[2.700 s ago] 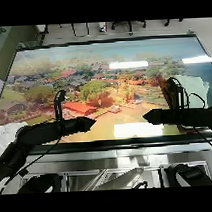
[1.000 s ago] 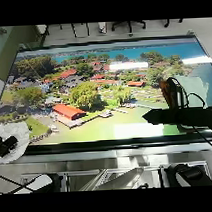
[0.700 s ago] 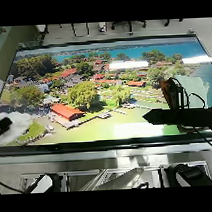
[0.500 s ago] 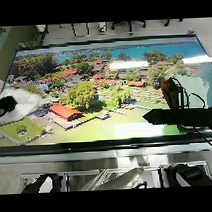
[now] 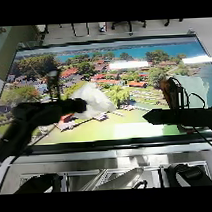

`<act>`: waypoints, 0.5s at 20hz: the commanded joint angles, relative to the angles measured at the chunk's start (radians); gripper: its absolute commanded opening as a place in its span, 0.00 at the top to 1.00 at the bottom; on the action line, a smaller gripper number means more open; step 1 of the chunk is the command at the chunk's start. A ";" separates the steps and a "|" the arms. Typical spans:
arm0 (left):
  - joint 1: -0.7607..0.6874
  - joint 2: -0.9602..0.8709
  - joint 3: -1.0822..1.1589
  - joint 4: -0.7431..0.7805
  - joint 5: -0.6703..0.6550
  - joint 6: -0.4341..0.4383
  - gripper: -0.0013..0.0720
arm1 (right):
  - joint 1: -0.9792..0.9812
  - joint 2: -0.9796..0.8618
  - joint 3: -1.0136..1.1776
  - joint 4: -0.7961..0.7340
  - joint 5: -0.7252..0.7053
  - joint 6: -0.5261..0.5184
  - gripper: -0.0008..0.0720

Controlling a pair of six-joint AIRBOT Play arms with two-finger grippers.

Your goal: Fold the shirts.

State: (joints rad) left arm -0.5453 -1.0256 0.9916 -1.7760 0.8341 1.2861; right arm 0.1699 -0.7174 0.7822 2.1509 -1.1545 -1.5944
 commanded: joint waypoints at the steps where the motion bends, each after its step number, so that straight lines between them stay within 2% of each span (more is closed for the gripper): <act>1: -0.139 -0.158 -0.049 -0.009 -0.177 -0.093 0.95 | 0.001 0.000 0.000 0.000 0.003 0.000 0.96; 2: -0.146 -0.201 -0.049 -0.034 -0.195 -0.094 0.95 | 0.001 0.000 0.000 0.000 0.004 0.000 0.97; 3: -0.146 -0.236 -0.048 -0.062 -0.203 -0.093 0.81 | 0.001 0.000 0.000 0.000 0.011 0.000 0.97; 4: -0.142 -0.254 -0.048 -0.082 -0.197 -0.091 0.30 | 0.001 0.000 0.000 0.000 0.014 0.001 0.96; 5: -0.124 -0.258 -0.039 -0.087 -0.157 -0.090 0.04 | 0.001 0.000 0.000 0.001 0.008 0.001 0.96; 6: -0.089 -0.252 -0.003 -0.076 -0.051 -0.078 0.03 | 0.000 0.000 0.002 0.001 0.002 0.001 0.96; 7: -0.047 -0.235 0.035 -0.076 0.064 -0.016 0.03 | -0.001 0.000 0.002 0.000 0.002 0.001 0.94; 8: 0.008 -0.204 0.071 -0.074 0.185 0.060 0.03 | -0.008 -0.002 0.002 -0.004 0.002 0.000 0.74; 9: 0.063 -0.167 0.091 -0.075 0.262 0.096 0.03 | -0.026 -0.008 0.002 -0.003 0.003 0.001 0.58; 10: 0.126 -0.119 0.085 -0.074 0.298 0.104 0.03 | -0.055 -0.025 0.002 -0.003 0.003 0.001 0.57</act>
State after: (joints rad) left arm -0.5388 -1.2083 1.0374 -1.8423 0.9173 1.2984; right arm 0.1505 -0.7250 0.7834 2.1506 -1.1500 -1.5940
